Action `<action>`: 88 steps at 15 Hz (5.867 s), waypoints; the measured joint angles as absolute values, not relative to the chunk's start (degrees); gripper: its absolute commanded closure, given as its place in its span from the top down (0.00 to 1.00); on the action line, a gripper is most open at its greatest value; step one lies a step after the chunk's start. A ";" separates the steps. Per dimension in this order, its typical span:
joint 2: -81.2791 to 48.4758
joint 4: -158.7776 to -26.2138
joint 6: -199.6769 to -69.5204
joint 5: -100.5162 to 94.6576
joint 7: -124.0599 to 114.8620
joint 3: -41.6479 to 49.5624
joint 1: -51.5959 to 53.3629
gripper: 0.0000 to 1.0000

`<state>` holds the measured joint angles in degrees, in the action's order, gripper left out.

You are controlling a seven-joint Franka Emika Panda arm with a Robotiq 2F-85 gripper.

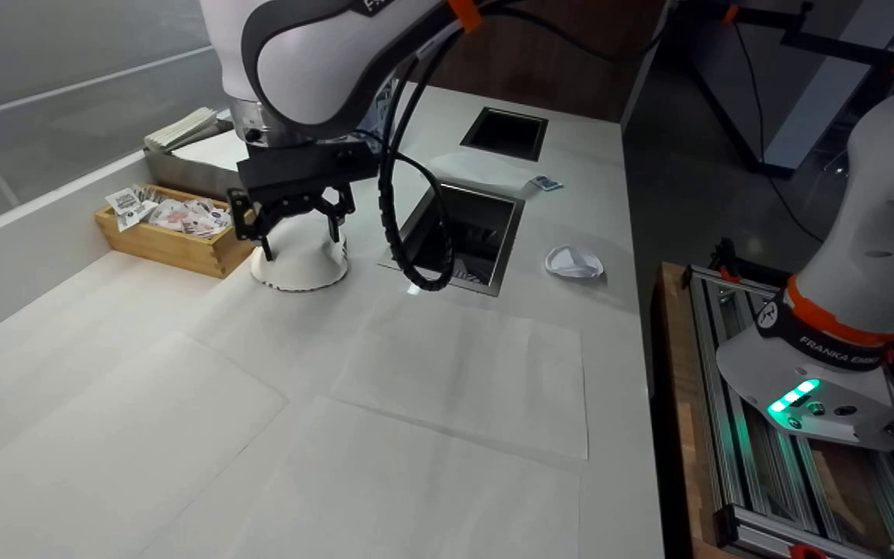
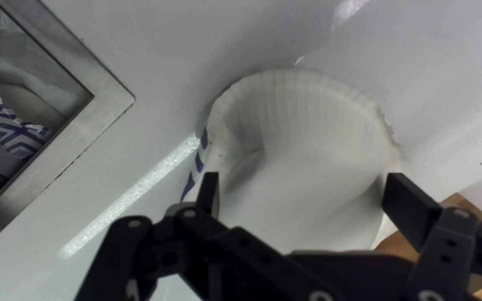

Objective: Put the white paper in the left open trash disposer

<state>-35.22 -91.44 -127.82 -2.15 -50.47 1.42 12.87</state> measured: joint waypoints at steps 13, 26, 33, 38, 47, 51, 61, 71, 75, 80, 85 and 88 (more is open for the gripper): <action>-36.14 -90.57 -128.28 -1.68 -50.49 1.27 13.01 0.30; -35.42 -90.01 -125.33 -1.39 -50.31 1.41 12.61 0.03; -32.05 -90.81 -122.63 -1.72 -50.36 2.62 12.32 0.44; -30.24 -91.57 -121.10 -1.72 -50.22 2.58 12.17 0.80; -31.26 -93.67 -123.29 -2.20 -49.63 2.72 11.92 1.00; -33.14 -93.87 -127.60 -2.24 -49.98 3.21 11.57 1.00; -33.96 -93.91 -131.45 -3.90 -50.83 4.38 11.64 0.42; -33.87 -93.83 -131.44 -5.28 -50.84 4.85 11.88 0.02; -33.91 -93.86 -131.39 -5.97 -50.84 4.88 12.08 0.02; -33.34 -93.85 -130.49 -6.97 -50.87 5.17 12.33 0.56; -30.83 -93.88 -126.61 -8.80 -51.06 5.85 12.34 0.95; -29.25 -94.70 -123.69 -9.41 -50.97 5.72 12.35 1.00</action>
